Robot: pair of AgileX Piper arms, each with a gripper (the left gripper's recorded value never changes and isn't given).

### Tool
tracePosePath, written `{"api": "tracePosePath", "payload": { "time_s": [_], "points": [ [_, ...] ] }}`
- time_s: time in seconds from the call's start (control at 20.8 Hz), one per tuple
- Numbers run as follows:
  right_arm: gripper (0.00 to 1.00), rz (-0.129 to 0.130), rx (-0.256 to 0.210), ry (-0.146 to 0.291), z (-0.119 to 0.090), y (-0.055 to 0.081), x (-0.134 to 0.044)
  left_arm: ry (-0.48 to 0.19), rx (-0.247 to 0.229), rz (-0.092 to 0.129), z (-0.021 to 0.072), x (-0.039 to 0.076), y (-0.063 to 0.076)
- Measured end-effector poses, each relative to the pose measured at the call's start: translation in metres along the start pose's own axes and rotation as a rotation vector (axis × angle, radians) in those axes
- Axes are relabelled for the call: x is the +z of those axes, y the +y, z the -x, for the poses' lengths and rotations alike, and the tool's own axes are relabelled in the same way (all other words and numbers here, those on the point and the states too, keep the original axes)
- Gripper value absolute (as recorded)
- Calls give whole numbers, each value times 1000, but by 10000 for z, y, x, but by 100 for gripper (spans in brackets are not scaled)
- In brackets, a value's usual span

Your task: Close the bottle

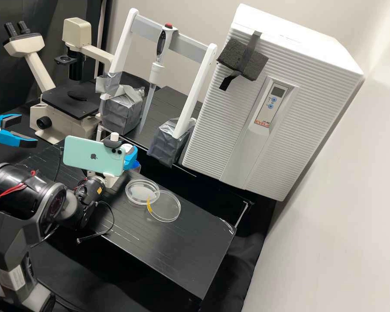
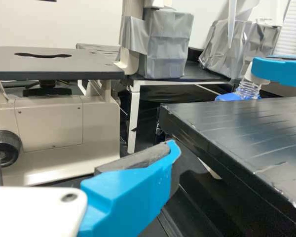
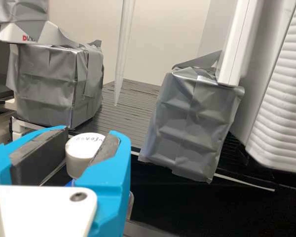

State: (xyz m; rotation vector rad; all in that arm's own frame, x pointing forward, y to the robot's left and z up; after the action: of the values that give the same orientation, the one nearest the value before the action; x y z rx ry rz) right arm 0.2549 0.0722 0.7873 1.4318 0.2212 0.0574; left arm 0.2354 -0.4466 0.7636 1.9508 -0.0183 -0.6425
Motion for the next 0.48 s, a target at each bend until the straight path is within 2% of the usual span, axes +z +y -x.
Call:
{"api": "tracePosePath", "payload": {
  "time_s": [0.29,0.48],
  "points": [
    [0,0,0,0,0,0,0,0,0,0,0,0,0],
    [0,0,0,0,0,0,0,-4,12,-8,-26,-7,35]
  ]
}}
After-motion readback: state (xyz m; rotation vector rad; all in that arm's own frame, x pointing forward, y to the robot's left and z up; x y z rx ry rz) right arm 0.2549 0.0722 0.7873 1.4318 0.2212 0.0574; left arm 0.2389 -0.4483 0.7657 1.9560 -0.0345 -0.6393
